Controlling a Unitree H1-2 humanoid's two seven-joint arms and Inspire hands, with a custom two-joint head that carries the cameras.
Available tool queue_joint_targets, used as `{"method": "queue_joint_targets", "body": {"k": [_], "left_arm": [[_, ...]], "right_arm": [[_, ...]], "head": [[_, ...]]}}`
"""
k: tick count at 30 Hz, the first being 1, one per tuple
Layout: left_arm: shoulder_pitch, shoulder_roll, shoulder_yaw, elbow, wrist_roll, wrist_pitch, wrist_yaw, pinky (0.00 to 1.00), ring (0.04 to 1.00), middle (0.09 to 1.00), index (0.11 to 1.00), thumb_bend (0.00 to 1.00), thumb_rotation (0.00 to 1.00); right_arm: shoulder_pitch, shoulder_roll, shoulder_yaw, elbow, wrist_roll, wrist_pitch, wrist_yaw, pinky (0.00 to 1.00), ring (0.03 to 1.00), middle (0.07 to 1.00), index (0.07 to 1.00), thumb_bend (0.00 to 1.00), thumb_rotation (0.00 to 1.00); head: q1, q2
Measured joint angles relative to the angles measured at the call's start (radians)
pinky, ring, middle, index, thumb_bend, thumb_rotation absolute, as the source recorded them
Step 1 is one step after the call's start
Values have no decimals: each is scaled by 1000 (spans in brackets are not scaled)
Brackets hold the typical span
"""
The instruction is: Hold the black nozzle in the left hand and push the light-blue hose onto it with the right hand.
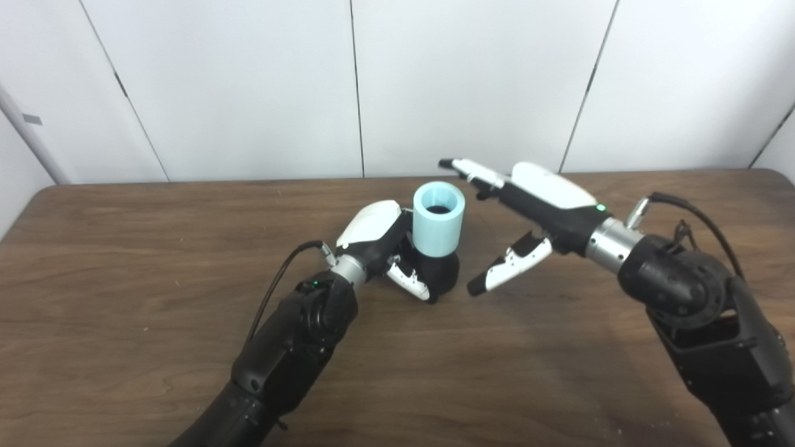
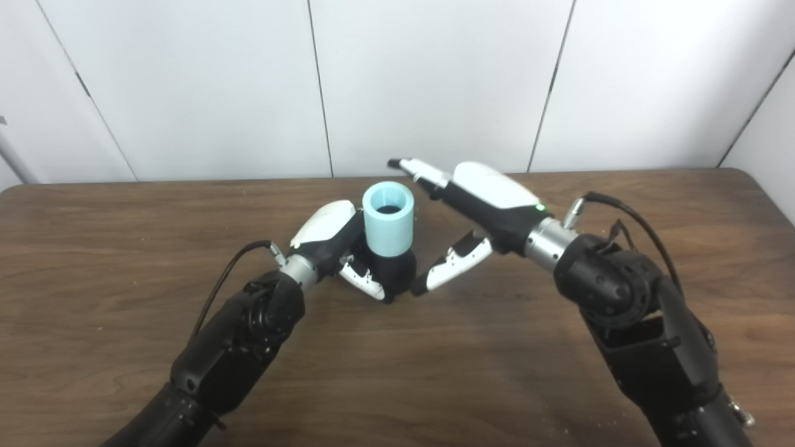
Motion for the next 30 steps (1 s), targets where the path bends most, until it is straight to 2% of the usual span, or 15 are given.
{"method": "queue_joint_targets", "body": {"k": [2, 5, 12, 16, 17, 18, 19, 20, 21, 22, 23, 26, 30], "left_arm": [[0, 0, 0, 0, -1, 0, 0, 564, 510, 501, 475, 525, 0], [1, 0, 1, 0, -1, 0, 0, 548, 511, 504, 475, 525, 0], [5, 1, 6, -1, -5, -1, 1, 511, 504, 497, 477, 526, 0], [20, 5, 14, -24, -14, 0, -1, 554, 546, 506, 476, 525, 0], [26, 6, 18, -33, -21, 0, -1, 555, 555, 486, 498, 524, 0], [31, 9, 22, -42, -28, 0, -5, 559, 565, 490, 575, 538, 0], [33, 12, 25, -50, -34, 1, -14, 569, 584, 569, 642, 712, 36], [34, 16, 27, -55, -38, 2, -23, 575, 596, 618, 684, 819, 59], [34, 18, 29, -57, -42, 2, -28, 631, 668, 694, 740, 872, 81], [35, 21, 31, -61, -45, 3, -34, 660, 704, 733, 769, 899, 93], [36, 22, 33, -67, -48, 4, -38, 743, 779, 809, 824, 931, 111], [47, 28, 47, -90, -66, 11, -54, 888, 875, 896, 896, 976, 145], [88, 37, 79, -138, -107, 11, -66, 949, 907, 915, 915, 995, 160]], "right_arm": [[15, 23, -43, -9, 35, 54, -17, 707, 897, 990, 1000, 849, 261], [61, 66, -90, -21, 57, 94, -71, 658, 852, 972, 1000, 863, 254], [148, 122, -185, -14, 121, 133, -178, 664, 824, 959, 1000, 869, 217], [207, 147, -196, -24, 154, 146, -216, 666, 827, 959, 1000, 861, 203], [225, 158, -197, -26, 159, 157, -224, 659, 823, 959, 1000, 861, 197], [243, 170, -197, -27, 165, 169, -235, 656, 821, 958, 1000, 862, 192], [259, 183, -197, -29, 170, 178, -243, 653, 821, 958, 1000, 865, 189], [274, 198, -197, -32, 174, 182, -253, 652, 820, 958, 1000, 866, 186], [281, 206, -196, -35, 177, 185, -257, 649, 819, 958, 1000, 869, 180], [284, 211, -195, -38, 180, 185, -262, 648, 818, 958, 1000, 870, 177], [285, 215, -195, -45, 182, 185, -269, 651, 818, 958, 1000, 873, 172], [284, 217, -193, -65, 190, 184, -283, 659, 824, 957, 1000, 874, 168], [293, 217, -183, -65, 194, 184, -286, 667, 834, 964, 1000, 873, 162]], "head": [[3, 0], [2, -2], [6, -3], [8, -3], [12, -3], [12, -3], [15, -5], [15, -5], [15, -3], [15, -3], [15, -3], [17, -2], [23, -3]]}}
